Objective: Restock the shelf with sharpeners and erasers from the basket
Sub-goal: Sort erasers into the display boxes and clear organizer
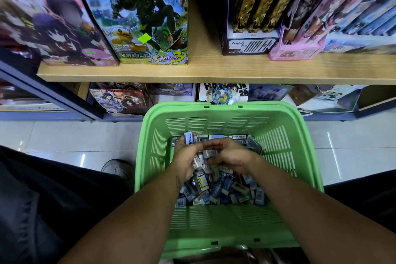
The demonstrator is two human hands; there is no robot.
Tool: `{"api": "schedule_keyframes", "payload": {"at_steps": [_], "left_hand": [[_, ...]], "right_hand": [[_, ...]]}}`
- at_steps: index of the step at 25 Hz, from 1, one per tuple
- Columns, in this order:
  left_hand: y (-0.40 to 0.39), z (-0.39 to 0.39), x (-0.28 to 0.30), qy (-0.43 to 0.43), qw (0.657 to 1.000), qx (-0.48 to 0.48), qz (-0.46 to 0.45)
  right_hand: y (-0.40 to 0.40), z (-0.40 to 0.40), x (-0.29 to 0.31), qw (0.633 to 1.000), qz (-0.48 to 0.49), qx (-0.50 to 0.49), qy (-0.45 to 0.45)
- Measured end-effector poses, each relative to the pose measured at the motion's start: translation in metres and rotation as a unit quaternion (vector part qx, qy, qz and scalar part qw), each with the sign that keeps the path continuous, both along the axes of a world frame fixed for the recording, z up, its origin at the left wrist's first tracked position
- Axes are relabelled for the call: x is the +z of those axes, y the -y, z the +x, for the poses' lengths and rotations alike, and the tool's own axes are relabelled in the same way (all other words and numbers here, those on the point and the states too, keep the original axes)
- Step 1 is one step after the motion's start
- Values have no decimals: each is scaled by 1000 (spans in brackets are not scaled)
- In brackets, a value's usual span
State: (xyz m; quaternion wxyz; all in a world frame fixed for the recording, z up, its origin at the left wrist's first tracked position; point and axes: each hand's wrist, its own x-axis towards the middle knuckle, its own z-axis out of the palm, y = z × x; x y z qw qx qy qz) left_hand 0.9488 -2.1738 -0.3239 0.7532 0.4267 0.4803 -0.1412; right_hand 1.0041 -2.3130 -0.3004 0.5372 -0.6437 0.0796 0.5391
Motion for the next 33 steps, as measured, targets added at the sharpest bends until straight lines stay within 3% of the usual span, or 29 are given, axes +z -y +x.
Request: {"api": "schedule_keyframes", "payload": {"at_steps": [6, 14, 18, 22, 26, 33], "left_hand": [[-5, 1, 30, 19, 997, -50, -61], [-14, 15, 104, 126, 975, -168, -72], [-5, 30, 156, 176, 966, -169, -90], [7, 42, 221, 247, 949, -181, -75], [9, 49, 288, 316, 933, -163, -64], [13, 36, 401, 411, 878, -243, -38]], "right_hand": [[15, 20, 40, 988, -61, 109, 94], [35, 44, 137, 990, 8, 92, 103], [55, 48, 197, 977, 25, 71, 197], [54, 41, 248, 930, 9, 45, 365], [50, 33, 297, 857, 23, -20, 514], [42, 12, 396, 776, 140, -96, 608]]}}
